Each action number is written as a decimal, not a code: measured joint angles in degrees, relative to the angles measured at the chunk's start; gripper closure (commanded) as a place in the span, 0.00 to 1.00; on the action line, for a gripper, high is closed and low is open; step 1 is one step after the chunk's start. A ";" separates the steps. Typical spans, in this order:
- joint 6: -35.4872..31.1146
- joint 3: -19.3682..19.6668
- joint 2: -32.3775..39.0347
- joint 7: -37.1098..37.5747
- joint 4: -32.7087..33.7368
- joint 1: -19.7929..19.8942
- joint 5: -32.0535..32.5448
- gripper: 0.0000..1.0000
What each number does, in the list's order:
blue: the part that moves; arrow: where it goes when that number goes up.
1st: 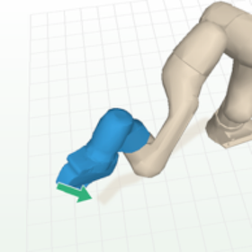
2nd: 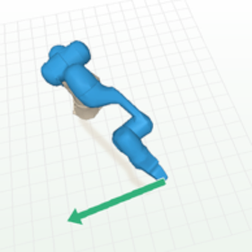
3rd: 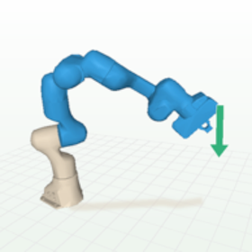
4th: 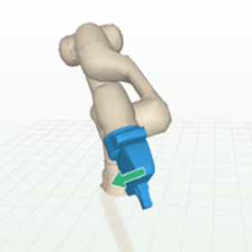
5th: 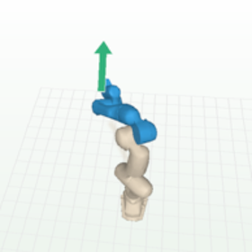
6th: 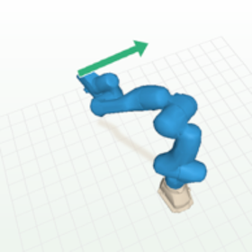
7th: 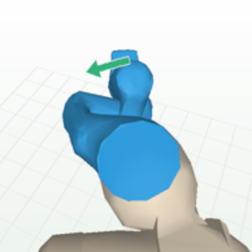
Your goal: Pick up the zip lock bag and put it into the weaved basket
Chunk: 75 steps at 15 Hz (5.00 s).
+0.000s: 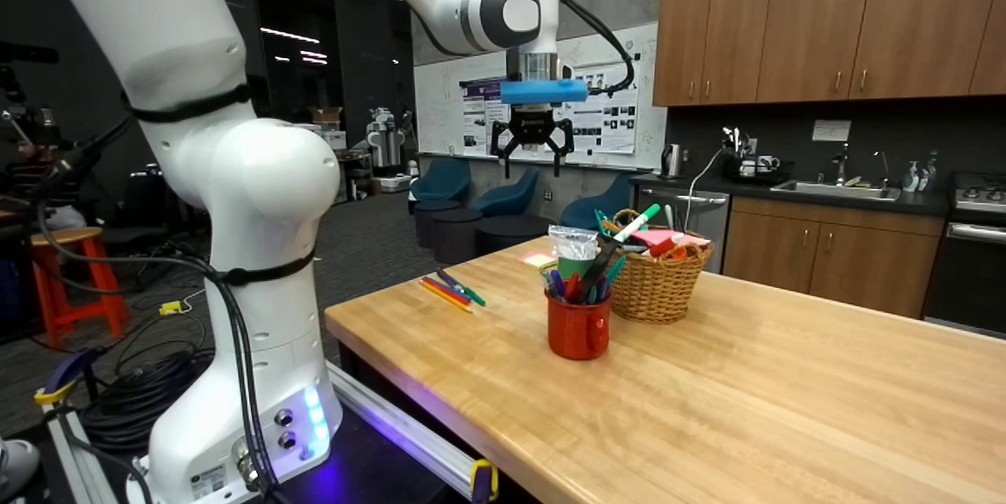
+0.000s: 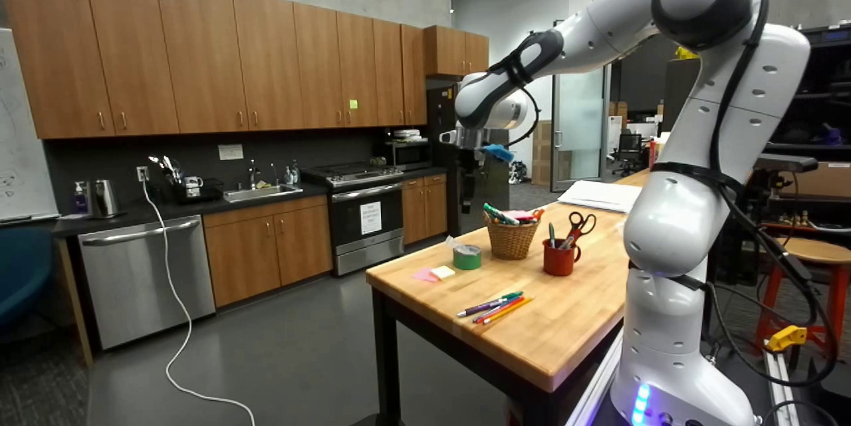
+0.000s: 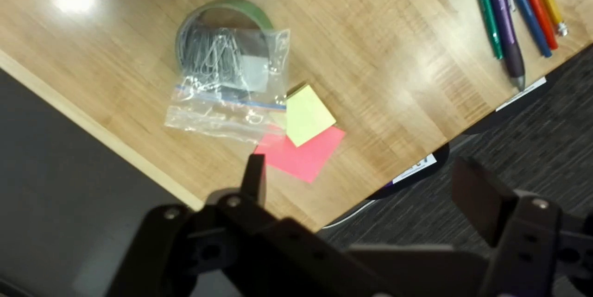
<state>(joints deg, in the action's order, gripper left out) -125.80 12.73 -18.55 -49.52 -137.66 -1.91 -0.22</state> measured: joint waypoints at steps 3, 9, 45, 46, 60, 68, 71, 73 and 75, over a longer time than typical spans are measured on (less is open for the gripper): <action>-1.09 -1.00 7.27 2.20 6.81 0.02 -2.67 0.00; 1.99 -3.14 20.48 12.85 18.73 2.49 -3.36 0.00; 4.94 -6.60 29.28 46.62 18.34 5.56 9.10 0.99; 5.07 -6.60 29.16 46.74 18.31 5.58 9.10 1.00; 5.64 -5.64 11.02 45.63 8.04 7.80 5.33 0.99; 5.14 -4.69 -1.99 38.14 4.88 7.57 2.34 0.99; 5.15 -2.95 -4.68 37.42 3.89 8.11 2.34 0.99; 5.15 -1.76 -5.96 37.01 3.42 8.56 2.35 0.99; 5.14 -0.79 -6.84 36.59 3.08 9.08 2.35 0.99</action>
<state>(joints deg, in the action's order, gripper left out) -120.65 11.94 -25.40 -12.93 -134.58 7.17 2.13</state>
